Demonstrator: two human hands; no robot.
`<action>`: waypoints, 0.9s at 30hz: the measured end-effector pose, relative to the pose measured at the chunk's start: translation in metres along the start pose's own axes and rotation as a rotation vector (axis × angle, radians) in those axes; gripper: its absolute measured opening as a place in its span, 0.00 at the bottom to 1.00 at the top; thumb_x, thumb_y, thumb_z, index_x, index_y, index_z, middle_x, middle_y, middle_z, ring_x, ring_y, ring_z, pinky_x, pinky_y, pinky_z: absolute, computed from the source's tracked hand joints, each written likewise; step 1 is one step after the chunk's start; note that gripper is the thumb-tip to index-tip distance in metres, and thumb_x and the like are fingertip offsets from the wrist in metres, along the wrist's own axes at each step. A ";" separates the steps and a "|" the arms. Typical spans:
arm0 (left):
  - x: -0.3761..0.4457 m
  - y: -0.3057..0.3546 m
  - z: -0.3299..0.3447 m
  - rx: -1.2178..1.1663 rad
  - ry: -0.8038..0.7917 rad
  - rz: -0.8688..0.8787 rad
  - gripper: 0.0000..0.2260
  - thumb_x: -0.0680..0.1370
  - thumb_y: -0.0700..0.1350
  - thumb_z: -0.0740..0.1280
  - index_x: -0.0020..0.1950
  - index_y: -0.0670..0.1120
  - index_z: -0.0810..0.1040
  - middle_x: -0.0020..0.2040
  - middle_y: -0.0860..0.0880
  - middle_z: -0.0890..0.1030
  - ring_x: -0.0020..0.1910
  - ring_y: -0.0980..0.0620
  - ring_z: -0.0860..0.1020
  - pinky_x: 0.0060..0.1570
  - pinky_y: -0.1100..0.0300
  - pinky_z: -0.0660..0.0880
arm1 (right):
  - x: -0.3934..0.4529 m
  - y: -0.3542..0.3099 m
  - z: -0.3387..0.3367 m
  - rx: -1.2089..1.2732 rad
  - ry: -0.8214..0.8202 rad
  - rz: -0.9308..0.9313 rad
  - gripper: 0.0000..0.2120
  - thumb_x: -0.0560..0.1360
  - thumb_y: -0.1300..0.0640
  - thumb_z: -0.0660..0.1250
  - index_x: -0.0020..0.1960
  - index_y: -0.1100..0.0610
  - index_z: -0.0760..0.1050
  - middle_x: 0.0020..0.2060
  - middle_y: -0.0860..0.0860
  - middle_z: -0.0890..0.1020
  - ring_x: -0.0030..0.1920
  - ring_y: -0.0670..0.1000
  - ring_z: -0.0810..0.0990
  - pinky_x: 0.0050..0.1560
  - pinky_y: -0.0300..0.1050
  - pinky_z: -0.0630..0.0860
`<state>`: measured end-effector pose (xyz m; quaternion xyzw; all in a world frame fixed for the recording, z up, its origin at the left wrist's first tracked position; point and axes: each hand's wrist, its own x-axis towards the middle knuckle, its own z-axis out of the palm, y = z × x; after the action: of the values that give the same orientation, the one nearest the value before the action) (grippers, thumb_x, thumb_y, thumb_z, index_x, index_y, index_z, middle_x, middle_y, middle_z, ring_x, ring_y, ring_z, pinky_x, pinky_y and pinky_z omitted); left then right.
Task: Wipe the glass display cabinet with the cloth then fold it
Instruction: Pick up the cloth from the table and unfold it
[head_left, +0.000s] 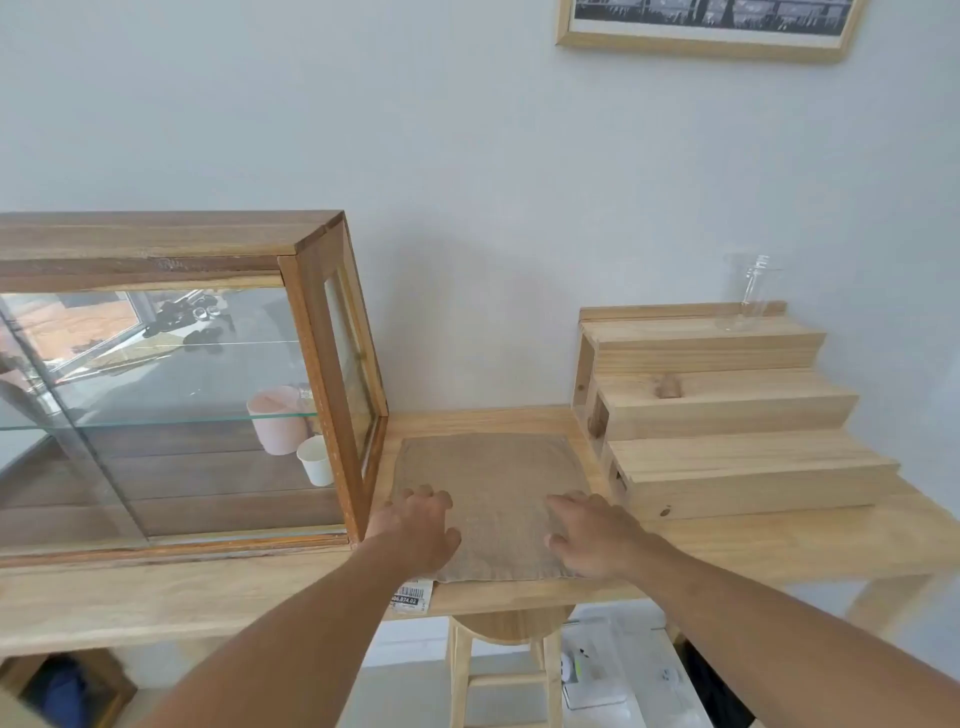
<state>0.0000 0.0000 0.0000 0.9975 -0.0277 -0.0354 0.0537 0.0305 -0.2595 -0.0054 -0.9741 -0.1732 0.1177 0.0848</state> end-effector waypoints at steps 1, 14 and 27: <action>-0.002 -0.001 0.001 -0.011 -0.022 0.005 0.23 0.83 0.57 0.62 0.76 0.53 0.70 0.72 0.51 0.74 0.71 0.48 0.71 0.68 0.48 0.70 | -0.004 0.000 0.002 0.004 0.018 0.000 0.29 0.81 0.43 0.58 0.80 0.48 0.56 0.75 0.49 0.67 0.72 0.55 0.66 0.68 0.57 0.67; -0.066 -0.033 0.063 -0.080 0.045 0.193 0.36 0.81 0.71 0.52 0.84 0.52 0.61 0.83 0.55 0.56 0.82 0.53 0.57 0.78 0.56 0.52 | -0.058 0.034 0.071 -0.228 0.267 -0.201 0.36 0.80 0.41 0.60 0.82 0.49 0.51 0.82 0.49 0.55 0.81 0.51 0.54 0.77 0.49 0.35; -0.122 -0.037 0.022 -0.007 0.292 0.254 0.24 0.56 0.32 0.84 0.45 0.53 0.87 0.34 0.59 0.84 0.27 0.55 0.80 0.27 0.61 0.74 | -0.104 0.037 0.020 0.158 0.164 -0.293 0.13 0.82 0.46 0.53 0.62 0.35 0.71 0.35 0.33 0.79 0.38 0.41 0.76 0.50 0.36 0.70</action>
<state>-0.1211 0.0418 -0.0178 0.9803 -0.1454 0.1166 0.0648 -0.0584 -0.3285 -0.0116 -0.9351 -0.2961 0.0374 0.1911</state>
